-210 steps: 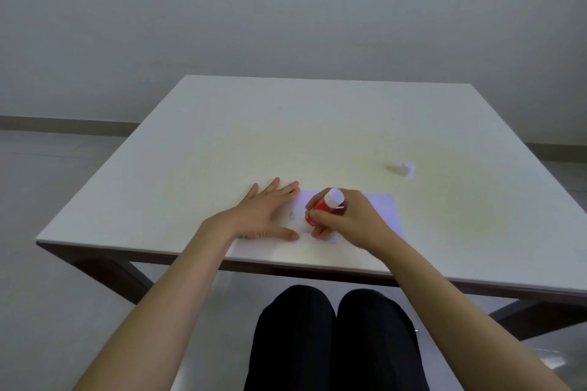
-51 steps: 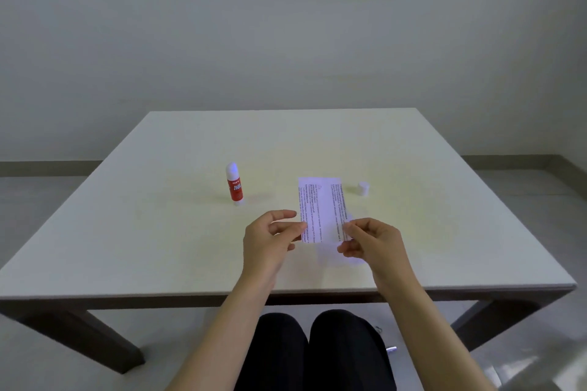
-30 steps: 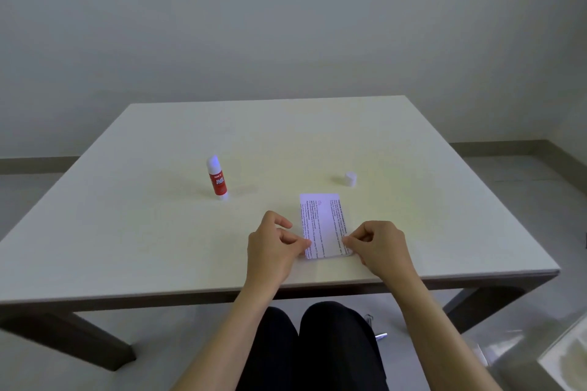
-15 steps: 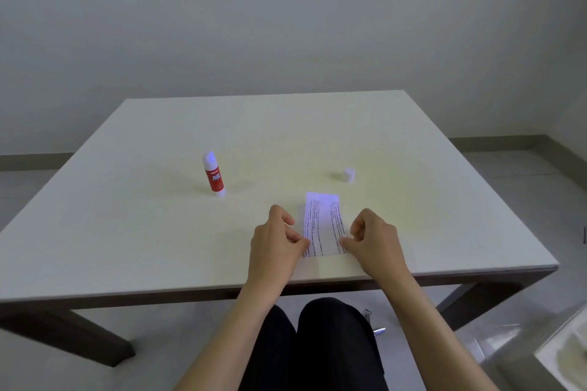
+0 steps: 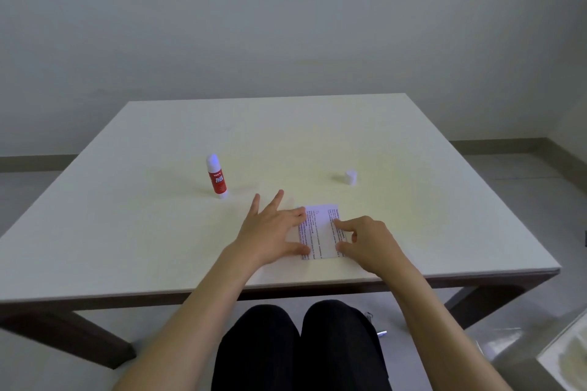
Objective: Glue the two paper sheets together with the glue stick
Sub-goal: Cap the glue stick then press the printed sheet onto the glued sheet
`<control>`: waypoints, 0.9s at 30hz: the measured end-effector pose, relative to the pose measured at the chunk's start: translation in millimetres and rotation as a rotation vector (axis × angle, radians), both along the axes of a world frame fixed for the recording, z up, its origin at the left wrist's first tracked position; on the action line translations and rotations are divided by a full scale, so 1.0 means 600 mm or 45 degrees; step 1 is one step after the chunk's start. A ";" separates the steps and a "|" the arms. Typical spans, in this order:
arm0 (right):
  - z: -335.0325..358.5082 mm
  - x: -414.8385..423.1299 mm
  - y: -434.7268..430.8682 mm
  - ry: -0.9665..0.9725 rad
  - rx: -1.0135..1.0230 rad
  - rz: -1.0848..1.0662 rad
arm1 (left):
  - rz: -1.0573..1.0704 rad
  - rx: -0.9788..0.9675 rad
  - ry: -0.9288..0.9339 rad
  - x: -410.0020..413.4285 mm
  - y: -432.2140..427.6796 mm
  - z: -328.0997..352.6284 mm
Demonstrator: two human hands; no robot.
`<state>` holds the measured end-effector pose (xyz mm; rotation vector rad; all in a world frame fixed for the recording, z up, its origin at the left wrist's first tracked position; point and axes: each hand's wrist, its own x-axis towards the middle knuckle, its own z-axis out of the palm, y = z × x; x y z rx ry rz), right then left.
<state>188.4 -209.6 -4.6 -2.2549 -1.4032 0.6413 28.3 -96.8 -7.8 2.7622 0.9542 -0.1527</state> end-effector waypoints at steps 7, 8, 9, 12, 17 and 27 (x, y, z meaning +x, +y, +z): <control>0.015 -0.061 0.043 -0.061 -0.092 0.116 | 0.077 -0.029 0.071 -0.061 0.039 0.014; 0.017 -0.069 0.046 -0.136 -0.109 0.114 | 0.081 -0.056 0.065 -0.067 0.041 0.014; 0.021 -0.075 0.046 -0.232 -0.110 0.110 | 0.079 -0.081 0.052 -0.072 0.041 0.013; 0.019 -0.085 0.034 -0.549 -0.077 0.250 | 0.068 -0.132 -0.002 -0.076 0.038 0.004; -0.020 -0.124 0.010 -0.512 -0.141 0.706 | 0.061 -0.143 -0.022 -0.082 0.042 -0.009; -0.037 -0.118 0.057 -0.516 -0.130 0.551 | 0.058 -0.137 0.001 -0.082 0.039 -0.008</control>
